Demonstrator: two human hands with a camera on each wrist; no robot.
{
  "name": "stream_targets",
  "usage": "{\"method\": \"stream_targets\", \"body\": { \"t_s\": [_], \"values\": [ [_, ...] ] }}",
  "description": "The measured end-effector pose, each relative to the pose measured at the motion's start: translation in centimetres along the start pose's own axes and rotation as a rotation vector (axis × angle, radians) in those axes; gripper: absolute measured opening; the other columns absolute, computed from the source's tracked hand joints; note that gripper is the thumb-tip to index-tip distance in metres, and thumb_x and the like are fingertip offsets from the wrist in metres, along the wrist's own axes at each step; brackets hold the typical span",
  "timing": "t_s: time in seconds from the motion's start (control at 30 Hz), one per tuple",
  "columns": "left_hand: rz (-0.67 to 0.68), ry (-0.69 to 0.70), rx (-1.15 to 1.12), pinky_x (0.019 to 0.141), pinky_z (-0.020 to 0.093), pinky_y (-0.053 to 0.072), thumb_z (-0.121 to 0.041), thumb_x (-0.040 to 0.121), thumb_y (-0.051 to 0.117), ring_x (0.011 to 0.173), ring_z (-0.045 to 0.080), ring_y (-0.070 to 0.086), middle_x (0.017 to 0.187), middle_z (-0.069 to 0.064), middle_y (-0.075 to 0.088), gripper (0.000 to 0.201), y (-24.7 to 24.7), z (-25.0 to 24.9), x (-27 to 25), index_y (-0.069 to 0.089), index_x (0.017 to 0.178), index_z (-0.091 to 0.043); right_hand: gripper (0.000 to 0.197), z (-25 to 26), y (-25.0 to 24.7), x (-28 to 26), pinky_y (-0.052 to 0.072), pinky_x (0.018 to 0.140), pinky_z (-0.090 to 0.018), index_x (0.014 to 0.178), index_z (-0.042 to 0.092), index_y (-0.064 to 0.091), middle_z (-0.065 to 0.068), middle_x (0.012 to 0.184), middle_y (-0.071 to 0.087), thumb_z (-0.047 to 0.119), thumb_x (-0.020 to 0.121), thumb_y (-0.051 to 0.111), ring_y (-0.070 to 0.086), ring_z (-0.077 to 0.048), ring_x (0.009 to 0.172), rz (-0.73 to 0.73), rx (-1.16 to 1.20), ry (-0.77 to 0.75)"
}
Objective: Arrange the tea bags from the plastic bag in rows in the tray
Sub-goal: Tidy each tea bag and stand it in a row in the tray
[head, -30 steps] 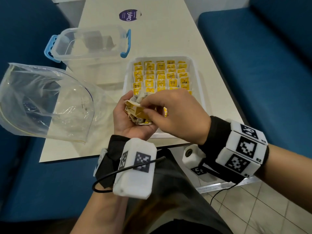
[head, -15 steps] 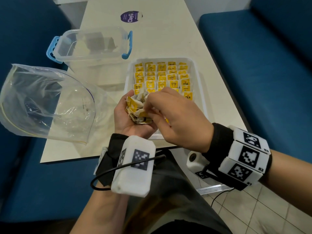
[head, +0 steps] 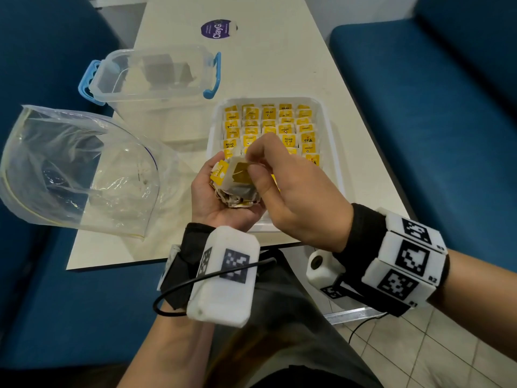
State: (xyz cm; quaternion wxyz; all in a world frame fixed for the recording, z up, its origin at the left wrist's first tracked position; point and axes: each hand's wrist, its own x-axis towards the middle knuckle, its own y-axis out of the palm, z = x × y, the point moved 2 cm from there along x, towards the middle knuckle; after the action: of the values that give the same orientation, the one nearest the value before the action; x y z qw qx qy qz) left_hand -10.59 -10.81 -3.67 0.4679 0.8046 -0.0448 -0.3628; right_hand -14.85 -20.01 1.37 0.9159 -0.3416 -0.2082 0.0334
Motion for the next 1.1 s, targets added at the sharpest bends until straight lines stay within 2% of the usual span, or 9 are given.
{"method": "stream_targets", "body": {
  "t_s": [0.17,0.23,0.37,0.53,0.67,0.8,0.93,1.0,1.1],
  "values": [
    [-0.002,-0.019,-0.038,0.047,0.027,0.053,-0.034,0.094,0.047,0.046,0.021,0.063,0.051,0.010,0.059,0.042,-0.3,-0.1,0.1,0.057,0.066,-0.005,0.020,-0.3,0.2,0.0,0.044,0.068,-0.037,0.092,0.001,0.051,-0.014,0.089,0.060,0.015,0.088,0.037,0.051,-0.022,0.075,-0.013,0.161,-0.062],
    [-0.007,-0.025,-0.009,0.050,0.028,0.054,-0.034,0.095,0.045,0.049,0.022,0.064,0.054,0.010,0.060,0.039,-0.4,-0.1,0.1,0.057,0.070,-0.006,0.009,-0.4,0.2,0.1,0.046,0.065,-0.031,0.092,0.010,0.047,-0.007,0.082,0.059,0.014,0.091,0.039,0.053,-0.016,0.071,0.018,0.220,-0.018],
    [-0.005,-0.006,0.001,0.046,0.028,0.053,-0.033,0.095,0.043,0.046,0.022,0.064,0.050,0.011,0.059,0.056,-0.2,0.4,0.2,0.062,0.052,-0.002,0.006,-0.5,0.0,0.3,0.032,0.050,-0.008,0.092,0.021,0.034,0.013,0.061,0.040,0.016,0.091,0.036,0.043,-0.001,0.053,0.053,0.249,0.039],
    [-0.025,0.009,0.028,0.060,0.032,0.057,-0.035,0.092,0.047,0.057,0.023,0.067,0.061,0.011,0.066,0.047,-0.4,0.3,0.3,0.068,0.063,-0.004,0.013,-0.8,-0.2,0.6,0.031,0.049,-0.011,0.083,0.031,0.032,0.013,0.054,0.038,0.019,0.090,0.035,0.041,-0.004,0.047,0.029,0.310,0.070],
    [-0.078,-0.005,-0.006,0.080,0.032,0.050,-0.034,0.089,0.051,0.073,0.025,0.062,0.071,0.014,0.068,0.040,-0.6,0.1,0.4,0.068,0.073,-0.002,0.010,-1.0,-1.6,1.3,0.038,0.061,-0.010,0.080,0.027,0.045,0.017,0.069,0.049,0.017,0.082,0.047,0.048,0.000,0.065,-0.086,0.281,0.081],
    [-0.070,-0.077,-0.112,0.057,0.033,0.055,-0.032,0.082,0.058,0.074,0.026,0.056,0.079,0.020,0.061,0.034,-0.9,-0.1,0.2,0.060,0.092,0.000,0.007,-2.1,-4.6,2.1,0.044,0.064,-0.012,0.079,0.022,0.054,0.010,0.072,0.059,0.015,0.079,0.054,0.055,0.000,0.065,-0.095,0.300,0.136],
    [-0.068,-0.063,-0.151,0.057,0.033,0.055,-0.028,0.075,0.061,0.075,0.026,0.055,0.078,0.021,0.060,0.034,-1.3,-0.3,0.1,0.058,0.093,0.001,0.007,-4.3,-7.1,2.0,0.051,0.076,-0.032,0.083,0.019,0.060,-0.008,0.082,0.068,0.014,0.085,0.063,0.063,-0.020,0.076,0.063,-0.029,0.262],
    [-0.042,-0.068,-0.166,0.056,0.033,0.055,-0.027,0.070,0.062,0.076,0.026,0.055,0.083,0.020,0.059,0.040,-1.5,-0.3,-0.1,0.058,0.099,0.001,0.003,-5.7,-7.5,1.8,0.051,0.071,-0.021,0.086,0.013,0.065,-0.001,0.077,0.066,0.011,0.084,0.064,0.060,-0.002,0.067,0.191,0.004,0.357],
    [-0.036,-0.072,-0.173,0.054,0.033,0.054,-0.027,0.069,0.063,0.076,0.026,0.057,0.085,0.020,0.059,0.042,-1.9,-0.3,-0.1,0.058,0.099,0.002,0.006,-7.5,-7.7,1.6,0.041,0.059,-0.001,0.087,0.014,0.070,0.011,0.067,0.059,0.013,0.082,0.067,0.054,0.010,0.056,0.163,-0.117,0.396]
  ]
}}
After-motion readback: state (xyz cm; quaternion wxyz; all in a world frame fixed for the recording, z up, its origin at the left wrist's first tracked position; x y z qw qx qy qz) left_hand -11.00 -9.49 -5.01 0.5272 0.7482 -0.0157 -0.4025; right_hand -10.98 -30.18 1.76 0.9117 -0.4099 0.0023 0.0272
